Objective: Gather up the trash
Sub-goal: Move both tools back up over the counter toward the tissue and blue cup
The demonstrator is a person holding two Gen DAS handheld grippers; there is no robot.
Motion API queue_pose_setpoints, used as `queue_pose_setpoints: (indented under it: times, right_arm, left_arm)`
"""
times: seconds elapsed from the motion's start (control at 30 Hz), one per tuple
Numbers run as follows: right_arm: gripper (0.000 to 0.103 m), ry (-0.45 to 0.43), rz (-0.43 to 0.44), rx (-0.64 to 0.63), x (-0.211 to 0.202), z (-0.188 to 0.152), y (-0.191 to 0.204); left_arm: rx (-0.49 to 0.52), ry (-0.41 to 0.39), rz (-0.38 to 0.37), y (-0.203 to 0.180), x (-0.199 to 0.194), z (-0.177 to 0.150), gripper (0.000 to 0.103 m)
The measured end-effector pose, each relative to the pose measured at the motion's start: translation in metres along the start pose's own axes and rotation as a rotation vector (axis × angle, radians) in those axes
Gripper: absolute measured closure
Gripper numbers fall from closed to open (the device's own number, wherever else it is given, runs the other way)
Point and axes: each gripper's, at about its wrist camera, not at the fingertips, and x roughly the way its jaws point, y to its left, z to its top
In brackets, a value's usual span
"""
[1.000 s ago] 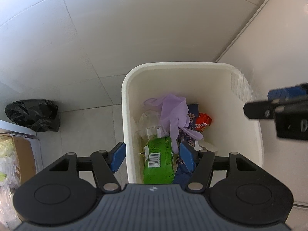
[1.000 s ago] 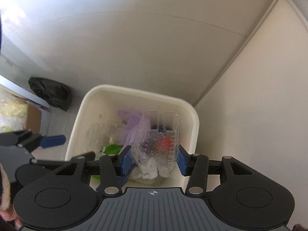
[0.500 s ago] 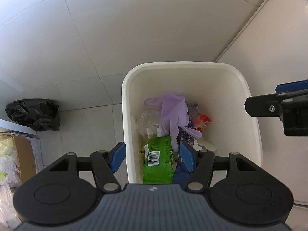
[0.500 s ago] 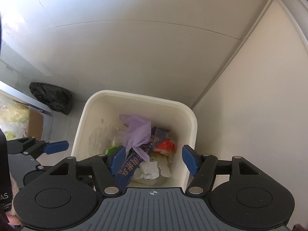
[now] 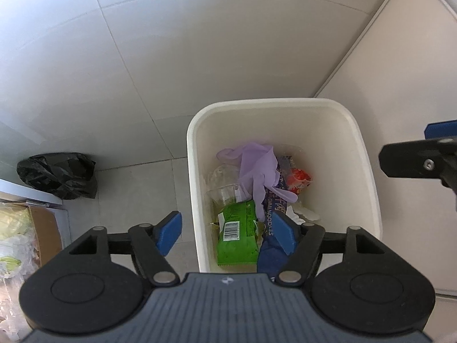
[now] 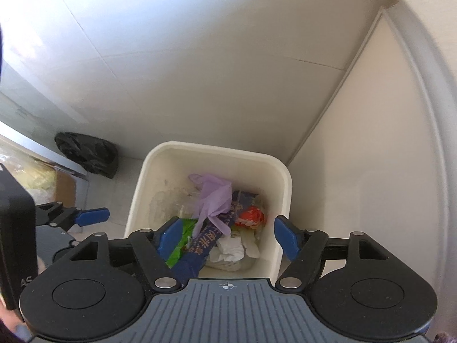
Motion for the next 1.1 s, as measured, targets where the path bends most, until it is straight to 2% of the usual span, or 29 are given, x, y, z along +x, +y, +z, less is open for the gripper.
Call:
queue_pose_setpoints:
  times: [0.17, 0.53, 0.83, 1.1]
  right_arm:
    - [0.026, -0.036, 0.028, 0.014, -0.028, -0.008, -0.001]
    - [0.016, -0.177, 0.11, 0.009, -0.099, -0.032, 0.0]
    - [0.012, -0.31, 0.103, -0.041, -0.162, -0.059, -0.006]
    - [0.011, -0.409, 0.012, -0.023, -0.207, -0.078, -0.032]
  left_arm:
    - [-0.003, -0.021, 0.005, 0.001, -0.021, -0.002, 0.023]
    - [0.007, -0.08, 0.042, -0.002, -0.074, 0.0, 0.004]
    - [0.011, -0.11, 0.042, -0.016, -0.11, 0.002, 0.001]
    - [0.049, -0.155, 0.047, -0.042, -0.142, 0.005, 0.001]
